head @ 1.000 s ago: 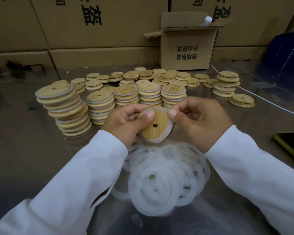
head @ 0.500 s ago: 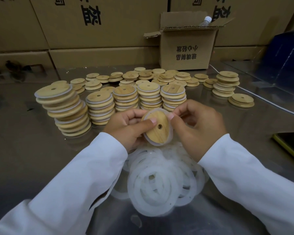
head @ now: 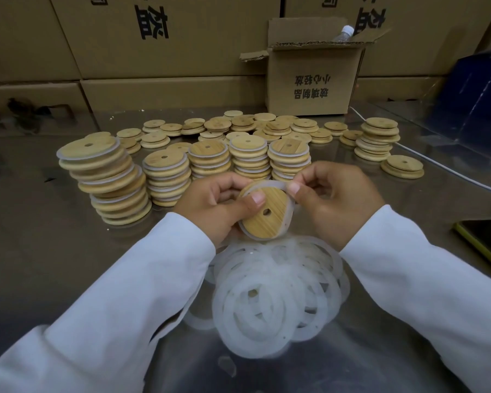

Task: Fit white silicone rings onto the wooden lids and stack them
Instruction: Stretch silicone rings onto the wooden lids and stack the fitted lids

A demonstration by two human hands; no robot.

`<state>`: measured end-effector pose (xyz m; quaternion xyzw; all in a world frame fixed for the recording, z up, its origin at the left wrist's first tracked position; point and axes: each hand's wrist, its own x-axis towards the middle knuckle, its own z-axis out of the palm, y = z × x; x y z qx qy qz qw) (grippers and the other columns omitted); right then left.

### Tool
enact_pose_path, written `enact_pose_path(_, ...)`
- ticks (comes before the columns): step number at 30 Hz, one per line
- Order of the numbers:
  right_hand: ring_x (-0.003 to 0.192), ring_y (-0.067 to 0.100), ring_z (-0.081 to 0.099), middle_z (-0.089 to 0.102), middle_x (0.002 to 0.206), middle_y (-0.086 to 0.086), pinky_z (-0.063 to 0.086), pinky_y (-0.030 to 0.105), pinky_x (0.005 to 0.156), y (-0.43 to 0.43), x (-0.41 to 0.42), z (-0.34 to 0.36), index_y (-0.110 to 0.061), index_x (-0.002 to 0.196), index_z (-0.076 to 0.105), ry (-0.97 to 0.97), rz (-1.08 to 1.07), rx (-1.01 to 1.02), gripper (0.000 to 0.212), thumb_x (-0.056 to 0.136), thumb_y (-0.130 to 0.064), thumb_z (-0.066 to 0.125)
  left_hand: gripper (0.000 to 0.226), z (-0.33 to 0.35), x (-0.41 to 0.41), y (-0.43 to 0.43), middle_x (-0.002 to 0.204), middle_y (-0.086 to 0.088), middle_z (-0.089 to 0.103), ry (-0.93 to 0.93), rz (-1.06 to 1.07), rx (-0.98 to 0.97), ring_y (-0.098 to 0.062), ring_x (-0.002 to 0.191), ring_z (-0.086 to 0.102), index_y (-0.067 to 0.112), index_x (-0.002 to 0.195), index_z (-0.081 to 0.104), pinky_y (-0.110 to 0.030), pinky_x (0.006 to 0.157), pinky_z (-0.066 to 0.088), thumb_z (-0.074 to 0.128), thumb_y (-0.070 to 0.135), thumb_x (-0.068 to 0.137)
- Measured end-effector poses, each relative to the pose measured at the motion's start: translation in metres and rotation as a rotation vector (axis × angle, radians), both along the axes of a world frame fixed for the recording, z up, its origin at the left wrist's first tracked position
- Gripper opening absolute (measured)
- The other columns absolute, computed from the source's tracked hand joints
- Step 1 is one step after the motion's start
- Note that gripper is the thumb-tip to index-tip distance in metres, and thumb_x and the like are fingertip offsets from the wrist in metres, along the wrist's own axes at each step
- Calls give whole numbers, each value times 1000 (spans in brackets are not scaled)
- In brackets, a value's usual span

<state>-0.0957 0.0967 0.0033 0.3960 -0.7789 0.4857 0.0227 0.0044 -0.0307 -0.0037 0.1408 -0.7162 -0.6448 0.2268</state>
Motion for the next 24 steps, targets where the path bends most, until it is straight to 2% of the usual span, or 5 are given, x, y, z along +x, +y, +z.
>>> enact_pose_path(2, 69, 4, 56, 59, 69, -13, 43, 15, 66, 0, 1, -1, -28, 65, 56, 4, 16, 1, 23, 84, -17, 62, 8, -1, 1, -1, 78, -10, 68, 2, 10, -1, -16, 67, 64, 7, 88, 65, -21, 56, 53, 63, 7, 81)
enact_pose_path(7, 72, 5, 58, 61, 71, -13, 46, 21, 71, -1, 6, -9, -29, 69, 56, -10, 15, -54, 19, 83, -18, 62, 4, -7, 1, 2, 81, -13, 68, -24, 67, 50, -27, 77, 64, 11, 82, 66, -53, 80, 54, 65, 8, 80)
enact_pose_path(11, 71, 7, 59, 61, 72, -11, 49, 23, 72, -4, 10, -14, -30, 73, 57, -102, 18, -121, 16, 80, -19, 65, 4, -9, -1, 1, 74, -8, 70, 1, 111, 86, -26, 73, 66, 13, 77, 68, -56, 79, 53, 67, 10, 78)
enact_pose_path(18, 59, -2, 60, 65, 68, -7, 49, 10, 63, -5, 9, -12, -24, 67, 64, -356, 0, -208, 16, 76, -13, 72, 8, -13, -2, 0, 74, -3, 71, 65, 106, 13, -19, 72, 66, 16, 79, 67, -38, 73, 57, 70, 14, 72)
enact_pose_path(24, 99, 23, 65, 73, 92, 5, 50, 40, 92, 0, -1, -9, -21, 66, 73, -780, 60, -117, 5, 69, -21, 76, 10, -10, 0, -1, 70, 6, 68, 133, 62, -100, -5, 66, 64, 18, 77, 64, -17, 61, 52, 70, 11, 72)
